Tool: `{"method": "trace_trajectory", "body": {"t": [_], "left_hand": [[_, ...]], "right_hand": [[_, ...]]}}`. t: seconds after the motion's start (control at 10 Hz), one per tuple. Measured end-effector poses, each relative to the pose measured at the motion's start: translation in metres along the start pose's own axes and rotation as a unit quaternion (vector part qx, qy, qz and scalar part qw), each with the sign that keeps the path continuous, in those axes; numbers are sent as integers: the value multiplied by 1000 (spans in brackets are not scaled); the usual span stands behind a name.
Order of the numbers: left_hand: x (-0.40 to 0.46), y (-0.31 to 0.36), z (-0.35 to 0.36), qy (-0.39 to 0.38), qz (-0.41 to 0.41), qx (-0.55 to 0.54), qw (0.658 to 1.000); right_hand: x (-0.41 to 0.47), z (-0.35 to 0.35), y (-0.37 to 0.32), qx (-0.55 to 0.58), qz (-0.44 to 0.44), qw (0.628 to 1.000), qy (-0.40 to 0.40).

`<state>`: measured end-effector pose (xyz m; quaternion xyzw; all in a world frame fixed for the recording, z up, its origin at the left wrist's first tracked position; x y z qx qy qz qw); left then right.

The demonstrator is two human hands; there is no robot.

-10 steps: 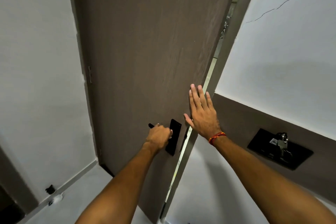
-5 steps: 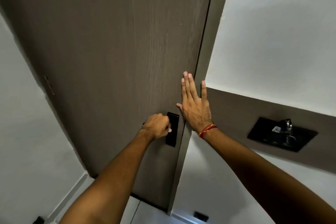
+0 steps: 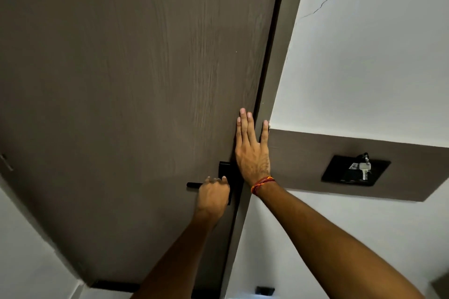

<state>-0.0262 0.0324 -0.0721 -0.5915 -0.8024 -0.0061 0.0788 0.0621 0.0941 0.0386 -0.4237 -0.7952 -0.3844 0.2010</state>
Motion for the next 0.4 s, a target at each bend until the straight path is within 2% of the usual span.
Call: {"method": "trace_trajectory", "body": {"t": [0.2,0.3,0.4], "left_hand": [[2,-6,3,18,30,-4,999],[3,-16,-3,31,76,-4,997],[10,-33,-28,81,126,-25,988]], "right_hand": [[0,-15,1,12,2,1000,-23],[-2,-20,10,58,-13,998,-1],[3,-38,24,99,-26,995,22]]}}
Point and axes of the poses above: each hand's wrist, its own x-axis towards the middle knuckle, its own z-axis out of the palm, y = z × x, the point moved 1 cm from there along x, towards the middle knuckle, and after that the axes turned 3 degrees about x, right-handed, at the moved point
